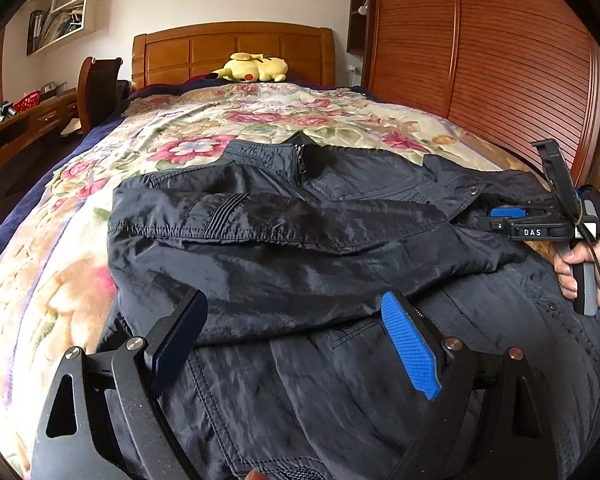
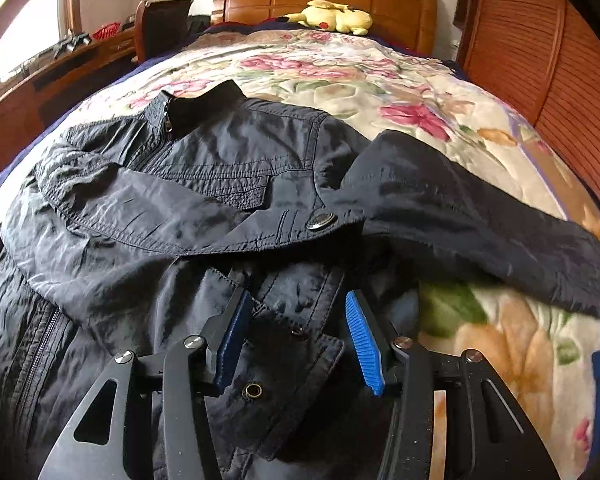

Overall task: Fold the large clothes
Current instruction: 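Move the right tool to the other sleeve's cuff and grasp it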

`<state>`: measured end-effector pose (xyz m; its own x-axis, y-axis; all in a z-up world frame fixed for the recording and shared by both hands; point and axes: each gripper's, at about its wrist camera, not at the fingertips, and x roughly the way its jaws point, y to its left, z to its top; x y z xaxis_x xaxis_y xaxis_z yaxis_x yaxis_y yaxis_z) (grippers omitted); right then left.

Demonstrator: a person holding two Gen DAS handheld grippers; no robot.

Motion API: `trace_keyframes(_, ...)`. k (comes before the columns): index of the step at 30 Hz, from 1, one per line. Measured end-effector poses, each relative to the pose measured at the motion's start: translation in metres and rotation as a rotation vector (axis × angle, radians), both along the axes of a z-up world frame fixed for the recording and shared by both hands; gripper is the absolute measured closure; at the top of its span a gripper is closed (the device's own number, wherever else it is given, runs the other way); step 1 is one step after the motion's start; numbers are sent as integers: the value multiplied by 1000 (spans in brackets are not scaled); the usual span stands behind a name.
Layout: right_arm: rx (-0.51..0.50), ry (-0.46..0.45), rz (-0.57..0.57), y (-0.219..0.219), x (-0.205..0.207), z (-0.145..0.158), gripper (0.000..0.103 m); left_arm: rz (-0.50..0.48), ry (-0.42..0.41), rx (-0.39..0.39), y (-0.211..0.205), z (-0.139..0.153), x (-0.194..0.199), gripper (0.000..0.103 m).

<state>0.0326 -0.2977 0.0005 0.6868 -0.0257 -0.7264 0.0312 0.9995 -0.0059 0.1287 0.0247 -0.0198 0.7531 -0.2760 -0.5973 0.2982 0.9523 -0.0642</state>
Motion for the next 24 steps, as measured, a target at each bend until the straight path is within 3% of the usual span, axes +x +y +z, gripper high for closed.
trace_keyframes(8, 9, -12, -18, 1, -6, -15, 52, 7, 11, 19, -2, -5, 2, 14)
trace_keyframes(13, 26, -30, -16, 0, -5, -21, 52, 4, -19, 71, -7, -4, -5, 14)
trace_keyframes(15, 36, -31, -18, 0, -5, -24, 51, -14, -33, 54, -5, -3, -9, 14)
trace_keyframes(20, 52, -21, -8, -11, -7, -16, 51, 0, 0, 45, -4, -5, -1, 14)
trace_keyframes(24, 56, -82, -2, -36, -26, 13, 51, -4, 0, 37, -3, -7, -3, 14)
